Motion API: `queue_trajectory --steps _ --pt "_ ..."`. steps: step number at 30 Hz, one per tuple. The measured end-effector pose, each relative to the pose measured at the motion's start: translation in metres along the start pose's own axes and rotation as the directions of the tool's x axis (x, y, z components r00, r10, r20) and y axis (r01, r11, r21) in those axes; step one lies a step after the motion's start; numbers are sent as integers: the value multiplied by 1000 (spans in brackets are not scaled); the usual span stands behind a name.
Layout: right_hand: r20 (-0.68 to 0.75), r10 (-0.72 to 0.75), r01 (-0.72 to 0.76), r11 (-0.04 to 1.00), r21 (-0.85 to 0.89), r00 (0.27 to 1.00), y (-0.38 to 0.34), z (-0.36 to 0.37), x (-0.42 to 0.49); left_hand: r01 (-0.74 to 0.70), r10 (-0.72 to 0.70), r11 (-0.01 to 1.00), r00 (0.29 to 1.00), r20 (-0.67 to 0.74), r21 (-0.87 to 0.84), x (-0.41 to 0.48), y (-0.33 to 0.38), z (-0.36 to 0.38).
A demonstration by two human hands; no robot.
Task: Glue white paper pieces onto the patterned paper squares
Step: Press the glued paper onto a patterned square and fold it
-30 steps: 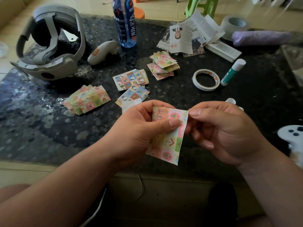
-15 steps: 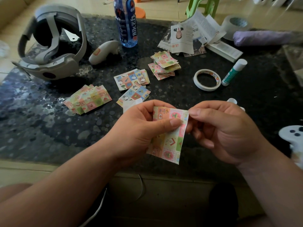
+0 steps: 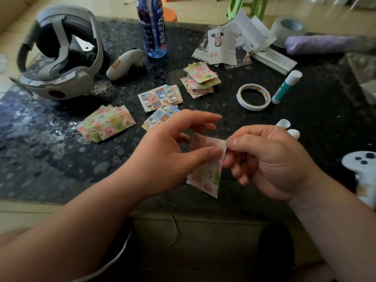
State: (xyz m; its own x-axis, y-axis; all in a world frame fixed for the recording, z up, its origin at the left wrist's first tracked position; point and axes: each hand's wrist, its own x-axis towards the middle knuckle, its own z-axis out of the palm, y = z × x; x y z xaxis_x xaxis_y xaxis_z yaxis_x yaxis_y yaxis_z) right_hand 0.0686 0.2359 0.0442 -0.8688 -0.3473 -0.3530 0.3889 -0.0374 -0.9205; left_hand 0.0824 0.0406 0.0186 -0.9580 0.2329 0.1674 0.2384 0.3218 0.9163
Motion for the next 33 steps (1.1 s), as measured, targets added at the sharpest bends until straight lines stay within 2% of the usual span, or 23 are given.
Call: queue_trajectory --steps 2,4,8,13,17,33 --pt "21 7 -7 1000 13 1000 0 1 0 -78 78 997 997 -7 12 0 0 3" --pt "45 5 -6 999 31 999 1 1 -1 -92 92 996 996 -13 8 0 0 7" --pt "50 7 -9 999 41 999 1 1 -2 32 -34 994 999 -21 -101 -1 2 7" --pt "64 12 -16 999 50 998 1 0 -2 167 -170 946 985 15 -277 -1 8 7" --pt "100 4 -12 997 73 995 2 -2 -1 209 -208 916 977 42 -343 -1 10 6" --pt "129 -9 -6 994 111 992 4 -3 2 230 -227 907 973 48 -352 -1 13 4"
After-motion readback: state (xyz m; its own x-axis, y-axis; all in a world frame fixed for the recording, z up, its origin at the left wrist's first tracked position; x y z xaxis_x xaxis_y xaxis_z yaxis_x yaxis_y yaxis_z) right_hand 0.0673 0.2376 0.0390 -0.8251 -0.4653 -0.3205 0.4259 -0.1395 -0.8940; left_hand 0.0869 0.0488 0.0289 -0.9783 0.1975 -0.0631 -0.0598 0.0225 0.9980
